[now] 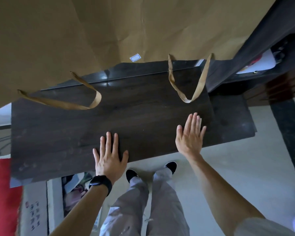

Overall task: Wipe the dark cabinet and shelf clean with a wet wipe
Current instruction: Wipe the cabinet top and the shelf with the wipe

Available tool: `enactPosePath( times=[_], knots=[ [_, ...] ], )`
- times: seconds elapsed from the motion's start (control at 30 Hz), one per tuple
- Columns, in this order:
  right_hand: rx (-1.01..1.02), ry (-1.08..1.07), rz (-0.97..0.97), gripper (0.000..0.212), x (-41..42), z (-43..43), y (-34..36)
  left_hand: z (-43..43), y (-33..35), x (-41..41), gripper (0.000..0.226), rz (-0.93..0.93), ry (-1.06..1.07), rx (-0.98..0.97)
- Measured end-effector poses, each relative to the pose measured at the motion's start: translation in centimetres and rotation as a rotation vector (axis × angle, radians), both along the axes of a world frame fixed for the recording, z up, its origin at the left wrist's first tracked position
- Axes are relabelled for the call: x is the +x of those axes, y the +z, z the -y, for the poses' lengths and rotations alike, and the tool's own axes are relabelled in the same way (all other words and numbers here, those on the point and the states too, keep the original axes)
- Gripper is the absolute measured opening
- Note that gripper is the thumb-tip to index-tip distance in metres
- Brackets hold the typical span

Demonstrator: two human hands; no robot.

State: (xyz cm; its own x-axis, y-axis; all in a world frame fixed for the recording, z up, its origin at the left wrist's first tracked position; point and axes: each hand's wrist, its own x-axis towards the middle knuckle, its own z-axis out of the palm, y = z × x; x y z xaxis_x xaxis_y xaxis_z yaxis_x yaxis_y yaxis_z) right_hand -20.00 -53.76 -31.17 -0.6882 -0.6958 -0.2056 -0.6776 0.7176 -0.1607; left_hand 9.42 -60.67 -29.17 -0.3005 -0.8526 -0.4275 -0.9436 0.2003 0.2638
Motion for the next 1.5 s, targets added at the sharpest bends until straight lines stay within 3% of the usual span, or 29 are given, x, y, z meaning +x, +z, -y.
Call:
enactPosePath(
  times=[0.07,0.2,0.4,0.5,0.6,0.77,0.83,0.93,1.0,1.07,1.13,1.23,1.3,1.37,1.5],
  knots=[
    [-0.022,0.051,0.008,0.069,3.3,0.8,0.0,0.0,0.3,0.0,0.076,-0.006,-0.006,0.008],
    [-0.009,0.427,0.042,0.067,11.5,0.0,0.0,0.4,0.7,0.5,0.073,-0.021,-0.026,0.007],
    [-0.048,0.865,0.119,0.064,15.4,4.5,0.7,1.2,0.9,3.6,0.062,-0.058,0.025,-0.055],
    [-0.039,0.752,0.104,0.064,12.9,9.3,0.8,1.6,0.5,5.3,0.061,-0.009,-0.037,-0.072],
    [0.016,0.462,0.006,0.065,6.6,9.7,0.4,2.2,0.5,4.9,0.062,0.014,-0.06,-0.081],
    [0.027,-0.019,0.052,0.073,1.1,6.8,0.8,3.0,0.1,2.4,0.064,-0.017,-0.04,-0.075],
    [-0.004,0.057,0.037,0.073,4.6,7.2,1.0,2.8,0.0,1.7,0.064,-0.018,-0.007,-0.066],
    [-0.067,0.506,0.041,0.066,10.6,8.9,0.3,2.4,-0.2,1.1,0.063,-0.003,0.035,-0.068],
    [-0.094,0.65,0.047,0.064,10.6,11.9,0.1,2.4,-0.3,0.7,0.062,0.011,0.049,-0.067],
    [-0.077,0.566,0.03,0.065,7.4,14.0,0.1,2.4,-0.4,0.5,0.063,0.032,0.048,-0.069],
    [-0.027,0.303,0.015,0.067,3.0,13.8,0.0,2.3,-0.3,0.2,0.065,0.045,0.041,-0.071],
    [0.005,-0.025,-0.001,0.07,-1.2,9.0,0.4,2.1,0.0,-0.5,0.067,0.044,0.06,-0.04],
    [-0.012,-0.109,-0.004,0.072,0.3,5.5,0.6,2.0,0.2,-1.0,0.068,0.036,0.081,-0.033],
    [-0.026,-0.016,0.009,0.07,4.6,3.0,0.6,1.9,0.4,-1.5,0.068,0.027,0.094,-0.022],
    [-0.102,0.417,0.074,0.066,12.2,4.0,0.1,1.8,0.3,-1.5,0.067,0.026,0.087,-0.047]
  ],
)
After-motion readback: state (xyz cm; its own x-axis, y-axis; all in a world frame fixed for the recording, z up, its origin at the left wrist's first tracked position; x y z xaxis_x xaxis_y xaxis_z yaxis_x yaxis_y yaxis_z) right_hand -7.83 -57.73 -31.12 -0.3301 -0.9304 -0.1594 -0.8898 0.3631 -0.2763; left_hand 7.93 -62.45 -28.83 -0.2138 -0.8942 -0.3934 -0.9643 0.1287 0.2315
